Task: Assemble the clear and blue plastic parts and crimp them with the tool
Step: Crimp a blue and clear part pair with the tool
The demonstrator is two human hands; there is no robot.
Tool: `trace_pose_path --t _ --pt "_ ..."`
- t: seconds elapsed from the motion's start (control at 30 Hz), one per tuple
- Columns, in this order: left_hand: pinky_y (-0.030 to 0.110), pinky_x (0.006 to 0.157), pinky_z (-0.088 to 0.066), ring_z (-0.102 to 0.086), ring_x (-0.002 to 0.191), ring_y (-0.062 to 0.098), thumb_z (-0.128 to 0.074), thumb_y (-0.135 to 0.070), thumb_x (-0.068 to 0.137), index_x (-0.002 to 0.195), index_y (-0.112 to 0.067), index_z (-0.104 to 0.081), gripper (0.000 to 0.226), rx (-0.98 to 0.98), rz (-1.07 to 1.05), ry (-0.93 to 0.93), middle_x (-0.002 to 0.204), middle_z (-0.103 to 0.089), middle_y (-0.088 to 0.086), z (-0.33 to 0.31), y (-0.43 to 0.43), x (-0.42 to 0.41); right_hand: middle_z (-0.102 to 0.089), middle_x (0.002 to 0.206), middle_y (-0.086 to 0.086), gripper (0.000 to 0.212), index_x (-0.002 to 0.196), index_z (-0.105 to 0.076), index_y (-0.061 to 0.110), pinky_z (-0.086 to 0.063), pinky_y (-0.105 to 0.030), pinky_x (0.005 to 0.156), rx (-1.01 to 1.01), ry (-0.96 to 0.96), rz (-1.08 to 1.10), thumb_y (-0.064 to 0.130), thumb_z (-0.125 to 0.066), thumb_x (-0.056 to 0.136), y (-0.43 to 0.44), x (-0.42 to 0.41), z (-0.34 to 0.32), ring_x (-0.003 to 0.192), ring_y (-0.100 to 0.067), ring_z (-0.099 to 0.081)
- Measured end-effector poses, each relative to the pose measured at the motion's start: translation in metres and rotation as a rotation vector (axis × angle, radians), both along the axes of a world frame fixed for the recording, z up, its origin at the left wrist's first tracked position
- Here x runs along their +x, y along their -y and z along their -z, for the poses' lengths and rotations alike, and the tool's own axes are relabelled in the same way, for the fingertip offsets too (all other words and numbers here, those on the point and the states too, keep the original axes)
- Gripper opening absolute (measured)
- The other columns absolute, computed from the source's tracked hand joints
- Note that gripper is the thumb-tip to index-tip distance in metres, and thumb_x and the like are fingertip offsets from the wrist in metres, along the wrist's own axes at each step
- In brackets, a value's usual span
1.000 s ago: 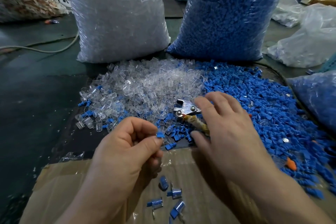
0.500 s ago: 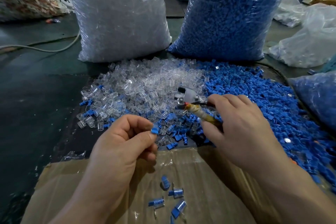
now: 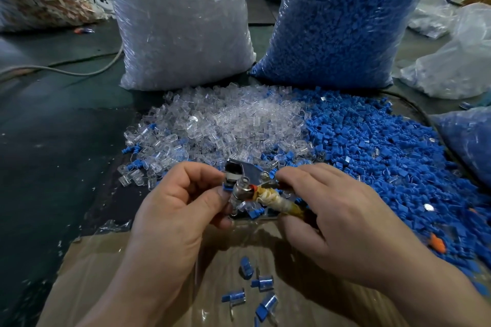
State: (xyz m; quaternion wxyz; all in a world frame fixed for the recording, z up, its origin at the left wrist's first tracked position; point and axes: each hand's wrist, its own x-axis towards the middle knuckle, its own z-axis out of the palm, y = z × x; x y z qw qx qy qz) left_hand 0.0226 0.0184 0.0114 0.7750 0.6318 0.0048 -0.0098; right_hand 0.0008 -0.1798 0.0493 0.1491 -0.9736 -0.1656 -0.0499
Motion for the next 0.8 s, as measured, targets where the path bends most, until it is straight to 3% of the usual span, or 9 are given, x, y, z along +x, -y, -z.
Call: trace_pose_path --t 0.33,0.5,0.67,0.8 --pt "0.022 0.05 -0.054 -0.067 0.062 0.016 -0.066 -0.014 0.067 0.075 -0.028 -0.074 0.018 0.048 0.026 0.046 0.075 -0.071 0.006 -0.0049 -0.0011 -0.0006 -0.063 0.108 0.01 0.058 0.13 -0.056 0.022 -0.05 -0.029 0.083 -0.059 -0.005 -0.027 0.053 -0.042 0.083 0.0038 0.0019 0.0008 0.097 -0.013 -0.056" --pt "0.022 0.051 -0.055 -0.067 0.062 0.017 -0.067 -0.016 0.065 0.077 -0.025 -0.074 0.016 0.083 0.033 0.035 0.074 -0.071 0.01 -0.006 -0.0015 -0.0016 -0.063 0.087 0.013 0.052 0.114 -0.064 0.027 -0.049 -0.028 0.072 -0.085 0.011 -0.031 0.059 -0.037 0.082 0.0016 0.0059 0.0025 0.079 -0.012 -0.058" --pt "0.023 0.051 -0.055 -0.068 0.061 0.017 -0.069 -0.017 0.065 0.076 -0.027 -0.073 0.015 0.098 0.016 0.04 0.074 -0.071 0.008 -0.0088 -0.0024 -0.0026 -0.064 0.084 0.015 0.047 0.107 -0.065 0.032 -0.053 -0.032 0.069 -0.025 -0.006 -0.02 0.061 -0.038 0.081 0.0011 0.0058 -0.0008 0.078 -0.01 -0.059" --pt "0.022 0.051 -0.054 -0.067 0.058 0.016 -0.073 -0.004 0.079 0.077 -0.028 -0.072 0.025 0.181 -0.049 0.057 0.071 -0.07 0.007 -0.0074 -0.0059 0.0003 -0.062 0.086 0.021 0.043 0.107 -0.062 0.034 -0.045 -0.019 0.068 -0.036 0.032 0.064 0.063 -0.044 0.079 0.0079 0.0053 0.0014 0.079 -0.005 -0.057"
